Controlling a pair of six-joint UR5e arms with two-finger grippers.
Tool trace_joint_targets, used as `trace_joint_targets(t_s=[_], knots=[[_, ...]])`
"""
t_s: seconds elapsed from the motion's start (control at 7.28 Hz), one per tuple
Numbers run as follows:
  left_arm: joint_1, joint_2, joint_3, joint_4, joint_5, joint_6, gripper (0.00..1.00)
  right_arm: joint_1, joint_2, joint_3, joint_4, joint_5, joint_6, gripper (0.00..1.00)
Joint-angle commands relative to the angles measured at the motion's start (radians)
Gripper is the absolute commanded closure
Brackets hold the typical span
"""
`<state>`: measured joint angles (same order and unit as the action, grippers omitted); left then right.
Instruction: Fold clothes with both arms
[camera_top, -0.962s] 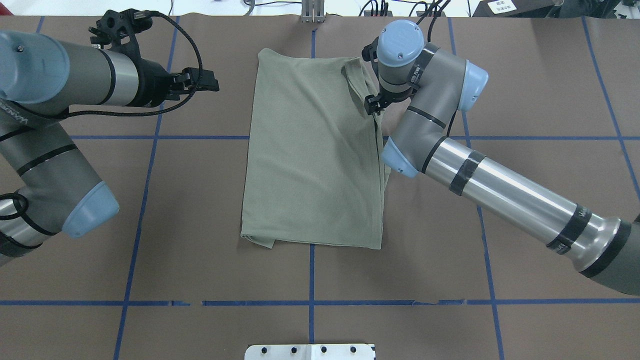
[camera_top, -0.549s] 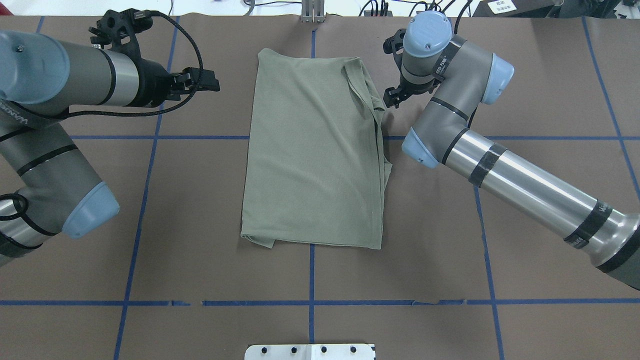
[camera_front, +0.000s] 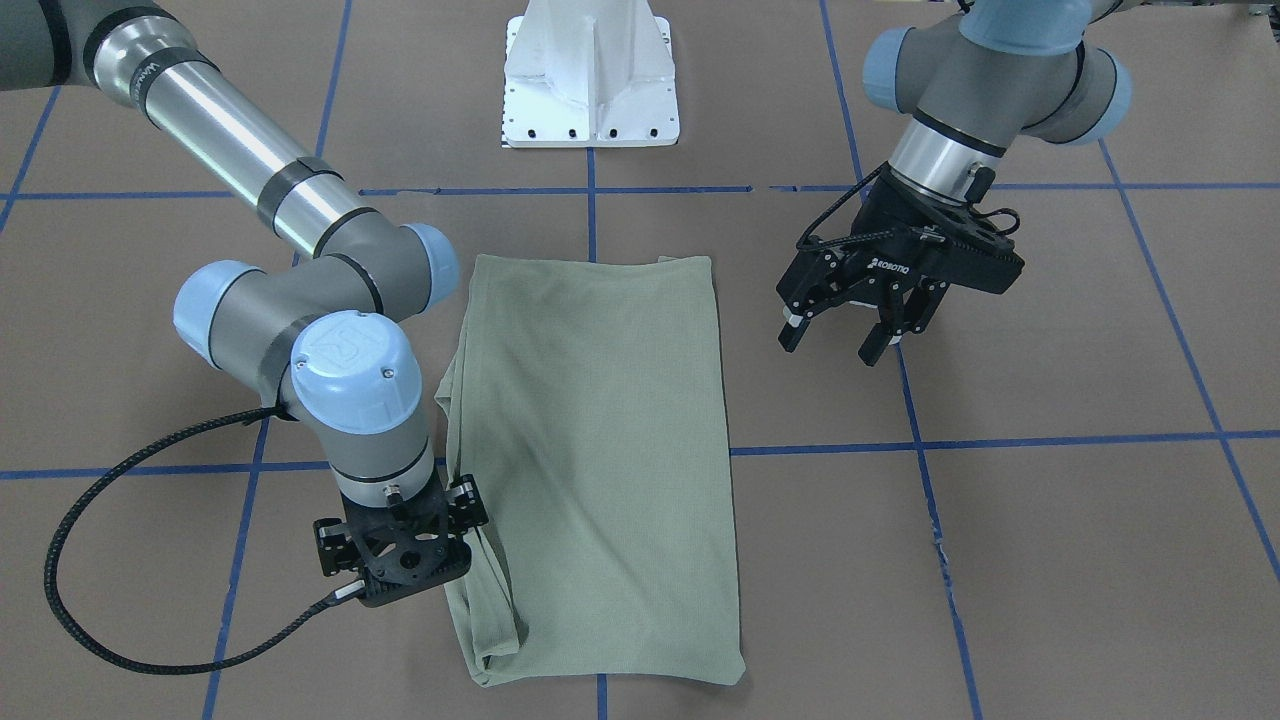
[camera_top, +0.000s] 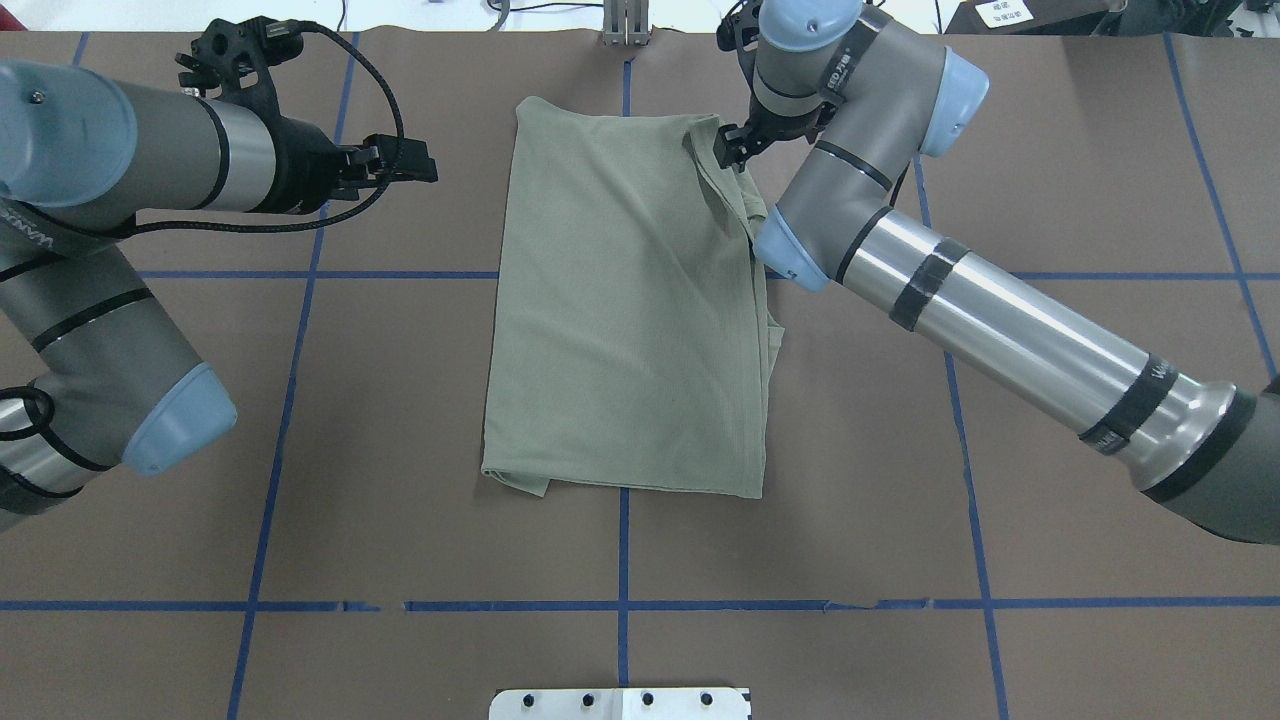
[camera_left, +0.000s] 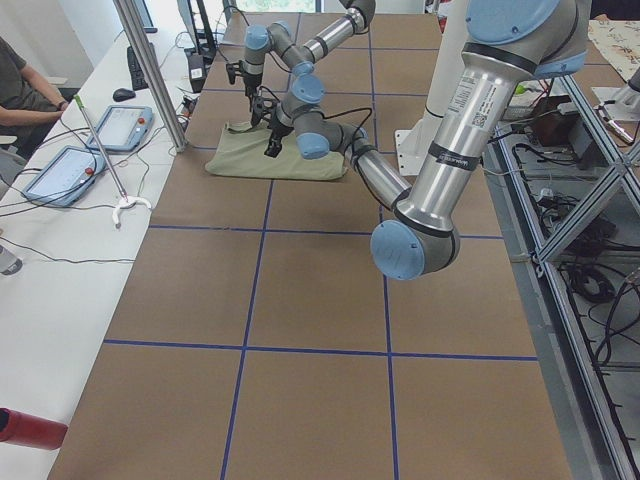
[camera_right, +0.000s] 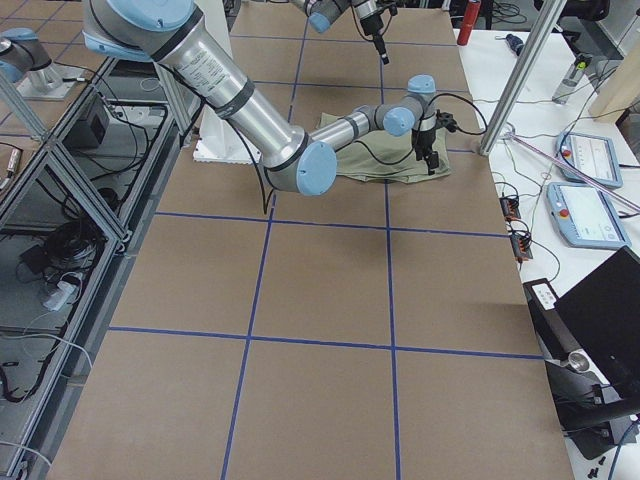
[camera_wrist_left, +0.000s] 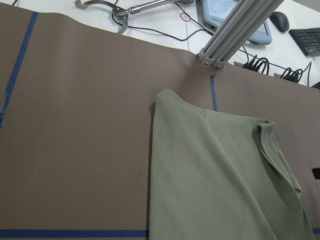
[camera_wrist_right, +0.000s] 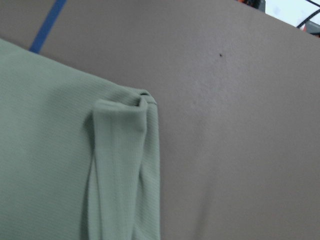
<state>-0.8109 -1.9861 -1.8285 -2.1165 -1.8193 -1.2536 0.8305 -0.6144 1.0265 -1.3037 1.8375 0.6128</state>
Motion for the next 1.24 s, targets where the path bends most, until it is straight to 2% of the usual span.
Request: trace_joint_targets(t_s=[0.0,0.14,0.27,0.55,0.69,0.82,0.96,1.1], knots=[[-0.001,0.009,0.000,0.001,0.000,0.000,0.00,-0.028,0.087,-0.168,0.163,-0.064,0.112,0.03],[-0.001,0.015,-0.002,-0.002,-0.002,0.000,0.00,-0.046,0.134,-0.233,0.179,-0.111,0.140,0.06],[-0.002,0.015,-0.002,-0.002,-0.002,0.000,0.00,-0.060,0.146,-0.264,0.197,-0.139,0.145,0.18],[-0.002,0.018,-0.002,-0.002,0.000,0.000,0.00,-0.097,0.147,-0.307,0.233,-0.201,0.165,0.47],[-0.002,0.021,-0.002,-0.002,-0.002,0.000,0.00,-0.099,0.147,-0.307,0.233,-0.201,0.165,0.59],[-0.002,0.021,-0.003,-0.002,-0.002,0.000,0.00,-0.099,0.145,-0.310,0.233,-0.201,0.163,0.75],[-0.001,0.023,-0.005,-0.002,-0.002,0.000,0.00,-0.099,0.144,-0.319,0.233,-0.201,0.163,0.79],[-0.002,0.021,-0.005,-0.002,-0.002,0.000,0.00,-0.099,0.143,-0.325,0.233,-0.201,0.162,0.79]])
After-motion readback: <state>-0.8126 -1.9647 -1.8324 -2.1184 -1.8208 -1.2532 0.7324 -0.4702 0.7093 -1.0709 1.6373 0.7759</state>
